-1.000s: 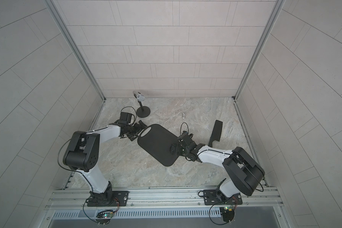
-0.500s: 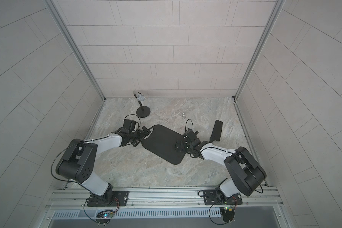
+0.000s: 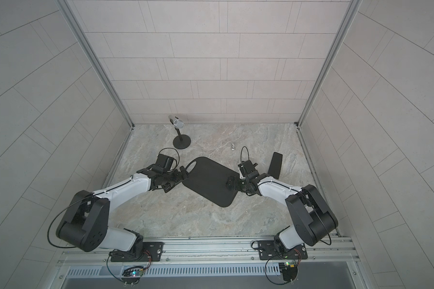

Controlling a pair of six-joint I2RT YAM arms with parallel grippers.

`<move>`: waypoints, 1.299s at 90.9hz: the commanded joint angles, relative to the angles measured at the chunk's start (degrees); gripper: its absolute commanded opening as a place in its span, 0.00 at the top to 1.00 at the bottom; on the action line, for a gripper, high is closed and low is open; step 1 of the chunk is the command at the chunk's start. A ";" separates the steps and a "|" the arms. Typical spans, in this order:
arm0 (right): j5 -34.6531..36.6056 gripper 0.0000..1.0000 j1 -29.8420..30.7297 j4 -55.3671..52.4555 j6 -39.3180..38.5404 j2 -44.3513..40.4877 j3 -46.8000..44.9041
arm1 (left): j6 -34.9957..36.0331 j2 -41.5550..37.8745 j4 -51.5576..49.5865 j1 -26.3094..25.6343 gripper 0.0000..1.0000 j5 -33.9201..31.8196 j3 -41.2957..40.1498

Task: Align the knife with the edge of the cutting board
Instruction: Adjust the work surface at the center of the board.

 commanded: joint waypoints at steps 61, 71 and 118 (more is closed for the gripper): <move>-6.04 0.00 -0.19 -12.20 -2.08 -11.60 0.32 | 17.12 7.51 -21.72 -1.69 0.00 -6.83 22.94; -5.95 0.00 -0.19 -12.44 -2.34 -11.57 0.25 | 19.09 10.12 -22.54 -1.79 0.00 -8.51 24.95; -5.06 0.00 -1.47 -15.54 -2.71 -14.79 2.62 | 24.47 25.78 -27.83 -1.83 0.01 -8.64 37.34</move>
